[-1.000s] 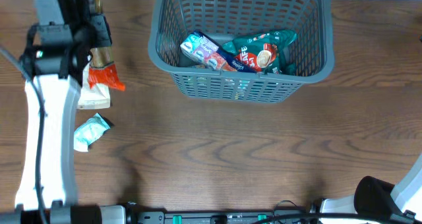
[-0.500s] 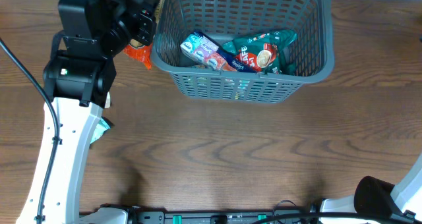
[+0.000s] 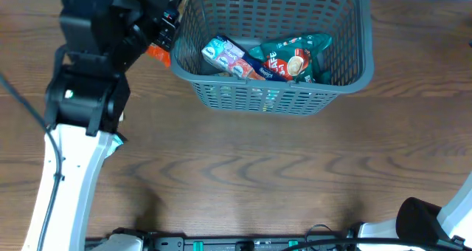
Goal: Pack container
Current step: 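Lift the spaghetti pack with the left gripper over the basket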
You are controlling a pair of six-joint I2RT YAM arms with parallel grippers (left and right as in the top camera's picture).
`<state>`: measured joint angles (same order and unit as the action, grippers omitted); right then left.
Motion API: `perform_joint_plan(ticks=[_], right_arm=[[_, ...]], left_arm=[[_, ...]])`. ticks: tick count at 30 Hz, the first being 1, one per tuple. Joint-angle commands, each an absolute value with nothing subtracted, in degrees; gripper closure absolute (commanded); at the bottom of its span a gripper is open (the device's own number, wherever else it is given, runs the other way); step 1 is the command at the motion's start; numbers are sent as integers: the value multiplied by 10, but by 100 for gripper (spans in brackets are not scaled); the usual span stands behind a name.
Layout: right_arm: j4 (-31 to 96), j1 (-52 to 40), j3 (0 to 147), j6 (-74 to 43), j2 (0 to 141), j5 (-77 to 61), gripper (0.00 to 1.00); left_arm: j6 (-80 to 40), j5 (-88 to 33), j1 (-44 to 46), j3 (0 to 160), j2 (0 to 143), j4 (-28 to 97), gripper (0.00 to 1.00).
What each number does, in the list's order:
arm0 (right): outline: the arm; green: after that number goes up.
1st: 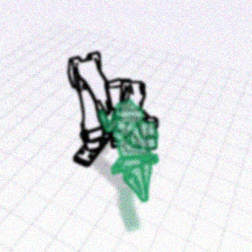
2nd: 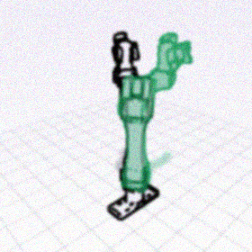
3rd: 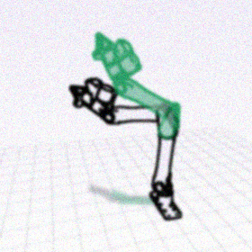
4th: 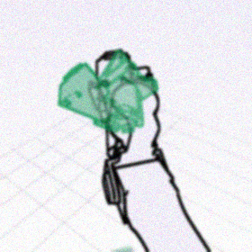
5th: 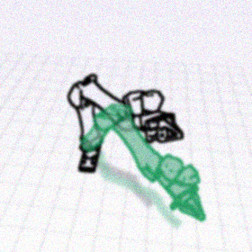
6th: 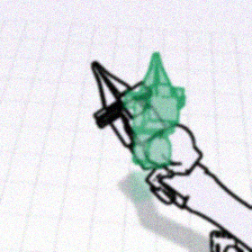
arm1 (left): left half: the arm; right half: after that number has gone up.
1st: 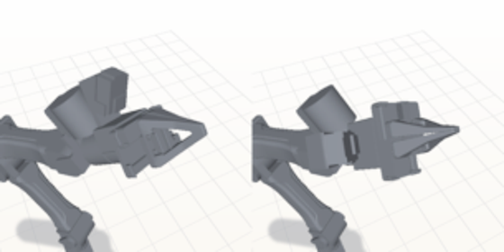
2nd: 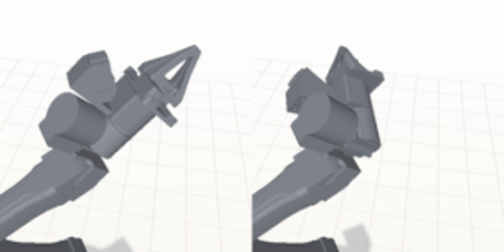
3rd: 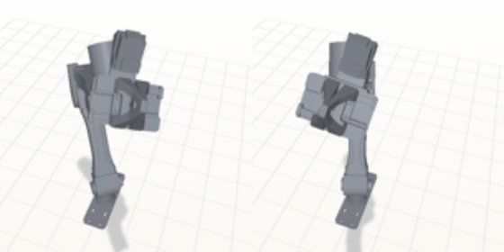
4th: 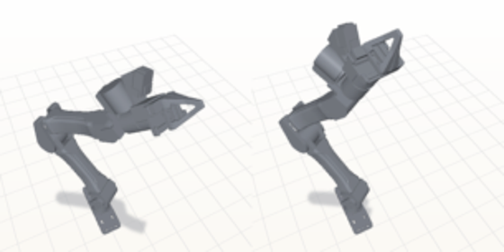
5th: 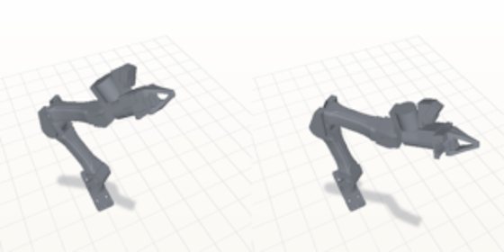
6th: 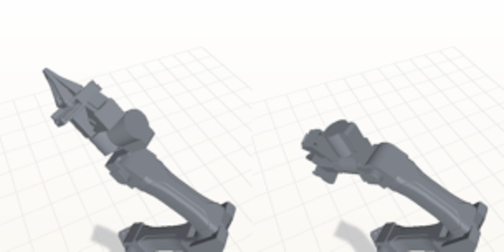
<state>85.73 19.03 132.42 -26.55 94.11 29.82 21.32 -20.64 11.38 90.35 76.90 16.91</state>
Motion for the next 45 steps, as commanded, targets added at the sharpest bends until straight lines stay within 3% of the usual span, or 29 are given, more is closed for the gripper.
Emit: perform_joint_plan(ticks=[1, 12, 33, 45], right_arm=[[858, 192, 1329, -261, 940, 306, 1], [858, 192, 1329, -261, 940, 306, 1], [858, 192, 1329, -261, 940, 306, 1], [858, 192, 1329, -261, 940, 306, 1]], left_arm=[[223, -235, 116, 922, 715, 137, 94], [261, -420, 126, 922, 768, 101, 94], [315, -420, 207, 922, 985, 168, 94], [315, -411, 235, 922, 1016, 179, 94]])
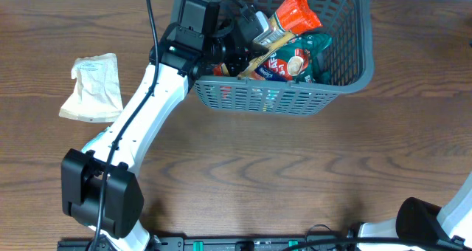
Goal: Pack container
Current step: 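Lift the spaghetti pack with the left gripper over the basket, then lower the spaghetti into the basket and open the left gripper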
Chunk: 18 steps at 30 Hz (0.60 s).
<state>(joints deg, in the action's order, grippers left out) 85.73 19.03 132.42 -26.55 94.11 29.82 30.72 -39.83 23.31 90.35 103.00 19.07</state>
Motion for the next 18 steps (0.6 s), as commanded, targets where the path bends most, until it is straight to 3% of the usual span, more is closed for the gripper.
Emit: perform_joint_plan(ticks=[1, 5, 6, 8, 9, 18], right_arm=[[858, 192, 1329, -261, 940, 306, 1], [858, 192, 1329, -261, 940, 306, 1], [858, 192, 1329, -261, 940, 306, 1], [858, 192, 1329, -261, 940, 306, 1], [858, 192, 1329, -261, 940, 306, 1], [858, 192, 1329, -261, 940, 306, 1]], left_arm=[[315, -408, 235, 922, 1016, 180, 94], [315, -387, 235, 922, 1016, 195, 93], [315, -379, 235, 922, 1016, 199, 73], [314, -370, 235, 922, 1016, 206, 17], [308, -365, 235, 922, 1016, 206, 7], [308, -364, 235, 922, 999, 205, 4]])
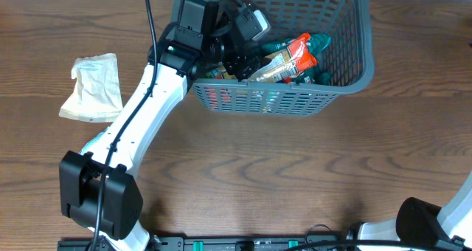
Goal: Pack container
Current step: 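Lower the spaghetti into the basket and open the left gripper, then move the left gripper back to the beige paper pouch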
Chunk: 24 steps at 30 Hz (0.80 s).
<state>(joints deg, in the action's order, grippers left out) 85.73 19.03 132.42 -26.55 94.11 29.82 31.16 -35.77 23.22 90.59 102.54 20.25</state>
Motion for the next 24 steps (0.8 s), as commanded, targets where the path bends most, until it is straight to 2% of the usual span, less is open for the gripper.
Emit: perform_joint_plan(ticks=[1, 7, 15, 19, 24], right_arm=[[858, 192, 1329, -261, 940, 306, 1], [858, 192, 1329, -261, 940, 306, 1], [858, 192, 1329, -261, 940, 306, 1], [858, 192, 1329, -261, 940, 306, 1], [858, 192, 1329, -261, 940, 306, 1]], left_arm=[[307, -363, 235, 923, 995, 205, 4], [245, -237, 235, 945, 950, 205, 4], [215, 97, 234, 983, 861, 270, 2], [215, 247, 229, 983, 823, 331, 2], [145, 324, 176, 983, 802, 453, 2]])
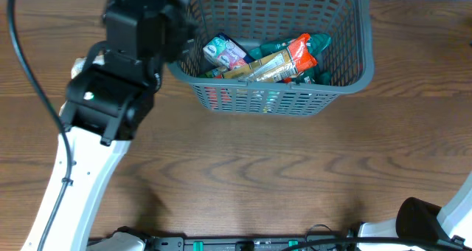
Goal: Pack container
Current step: 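Move the left gripper back to the beige paper pouch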
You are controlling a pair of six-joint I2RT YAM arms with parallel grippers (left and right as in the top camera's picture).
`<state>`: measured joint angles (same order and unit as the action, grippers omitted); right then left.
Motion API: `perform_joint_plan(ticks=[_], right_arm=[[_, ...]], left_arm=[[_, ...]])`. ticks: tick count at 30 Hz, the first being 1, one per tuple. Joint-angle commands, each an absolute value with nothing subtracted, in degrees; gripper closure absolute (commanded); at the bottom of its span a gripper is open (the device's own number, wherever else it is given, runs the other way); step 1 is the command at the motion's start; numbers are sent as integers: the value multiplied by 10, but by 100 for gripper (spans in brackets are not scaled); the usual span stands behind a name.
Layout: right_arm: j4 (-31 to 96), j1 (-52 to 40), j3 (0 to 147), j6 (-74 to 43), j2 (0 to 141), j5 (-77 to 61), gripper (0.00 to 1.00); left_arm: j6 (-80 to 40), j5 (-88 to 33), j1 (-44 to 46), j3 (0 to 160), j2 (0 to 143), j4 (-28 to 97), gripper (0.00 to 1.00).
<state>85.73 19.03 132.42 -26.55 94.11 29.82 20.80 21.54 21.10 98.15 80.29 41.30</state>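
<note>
A grey mesh basket (354,66) stands at the back of the table. Inside it an orange-tipped snack packet (284,59) lies across a small pink and green carton (223,52) and a dark green bag (316,43). My left arm (136,37) looms large left of the basket, its dark wrist reaching the basket's left rim. Its fingers are blurred and hidden by the arm's own body, and nothing shows in them. Of my right arm only the base (420,220) shows at the bottom right; its gripper is out of view.
Brown wooden table (295,170). A pale sliver (76,68) shows beside the left arm at the far left; what it is cannot be told from this view. Cables and a rail (243,243) run along the front edge.
My left gripper was down in the basket at the orange-tipped packet. Now the arm is back left of the basket and closer to the camera, and the packet lies loose in the basket.
My left arm was left of the basket with something orange at its gripper. Then it held the orange-tipped packet upright over the basket, with a beige packet lying at the far left. Then the packet was laid down inside, and now the arm has drawn away.
</note>
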Motion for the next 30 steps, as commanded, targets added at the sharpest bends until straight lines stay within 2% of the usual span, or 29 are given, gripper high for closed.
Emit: perform_joint_plan(ticks=[1, 7, 18, 30], right_arm=[[858, 192, 1329, -261, 940, 306, 1], [858, 192, 1329, -261, 940, 306, 1], [858, 192, 1329, -261, 940, 306, 1], [858, 192, 1329, -261, 940, 306, 1]], left_arm=[[119, 324, 159, 983, 801, 479, 2], [-16, 311, 39, 983, 803, 578, 2], [3, 81, -164, 983, 861, 574, 2], [160, 34, -193, 983, 1010, 531, 0]])
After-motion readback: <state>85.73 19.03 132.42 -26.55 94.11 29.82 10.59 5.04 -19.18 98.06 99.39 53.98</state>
